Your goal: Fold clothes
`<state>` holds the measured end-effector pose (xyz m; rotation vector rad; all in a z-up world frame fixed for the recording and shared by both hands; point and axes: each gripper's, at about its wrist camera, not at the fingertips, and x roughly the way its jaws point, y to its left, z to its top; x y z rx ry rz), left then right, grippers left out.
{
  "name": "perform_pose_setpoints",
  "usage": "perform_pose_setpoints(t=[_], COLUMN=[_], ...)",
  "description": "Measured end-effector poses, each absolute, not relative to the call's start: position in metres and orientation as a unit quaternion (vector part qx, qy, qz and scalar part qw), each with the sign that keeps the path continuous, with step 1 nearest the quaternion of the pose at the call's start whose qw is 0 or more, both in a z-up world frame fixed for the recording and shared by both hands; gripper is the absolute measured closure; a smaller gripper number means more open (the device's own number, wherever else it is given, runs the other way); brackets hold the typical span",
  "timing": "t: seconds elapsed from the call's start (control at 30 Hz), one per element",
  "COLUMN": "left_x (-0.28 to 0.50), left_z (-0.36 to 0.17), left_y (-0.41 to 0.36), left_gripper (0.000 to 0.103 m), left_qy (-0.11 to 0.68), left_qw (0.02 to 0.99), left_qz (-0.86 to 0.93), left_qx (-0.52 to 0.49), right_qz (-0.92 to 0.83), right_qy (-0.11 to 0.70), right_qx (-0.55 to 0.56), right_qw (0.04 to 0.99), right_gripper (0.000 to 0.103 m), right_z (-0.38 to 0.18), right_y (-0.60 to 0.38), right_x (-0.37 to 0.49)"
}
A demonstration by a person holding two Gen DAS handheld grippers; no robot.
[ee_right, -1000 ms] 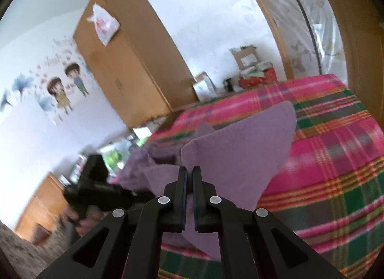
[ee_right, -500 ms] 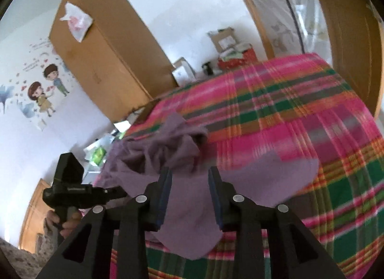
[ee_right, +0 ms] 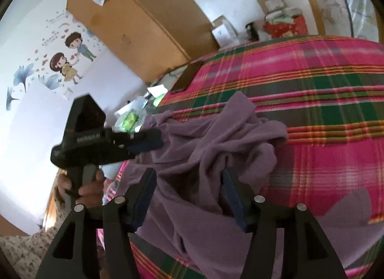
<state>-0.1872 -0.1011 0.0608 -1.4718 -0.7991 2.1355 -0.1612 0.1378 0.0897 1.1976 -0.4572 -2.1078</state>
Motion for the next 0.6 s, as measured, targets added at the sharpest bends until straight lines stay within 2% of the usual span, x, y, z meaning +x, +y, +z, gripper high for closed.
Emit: perform_pose_setpoints(t=[0.3, 0.37, 0.43, 0.5, 0.6], left_x=[-0.236, -0.239, -0.243, -0.246, -0.248], left_z=[0.030, 0.025, 0.022, 0.021, 0.022], left_y=[-0.088, -0.088, -0.085, -0.083, -0.084], left_gripper=[0.063, 0.063, 0.064, 0.073, 0.095], left_qy=[-0.281, -0.290, -0.284, -0.279, -0.274], left_qw=[0.160, 0.153, 0.152, 0.149, 0.144], left_qz=[0.741, 0.735, 0.737, 0.740, 0.746], left_qx=[-0.589, -0.593, -0.594, -0.593, -0.590], right_qz=[-0.786, -0.792, -0.802, -0.810, -0.815], right_qy=[-0.124, -0.117, -0.110, -0.105, -0.115], right_qx=[0.516, 0.512, 0.507, 0.505, 0.499], right_qw=[0.318, 0.312, 0.296, 0.280, 0.271], right_gripper=[0.043, 0.054, 0.086, 0.096, 0.099], right_z=[0.075, 0.075, 0.075, 0.074, 0.076], right_y=[0.106, 0.110, 0.116, 0.124, 0.138], right_x=[-0.176, -0.176, -0.178, -0.181, -0.186])
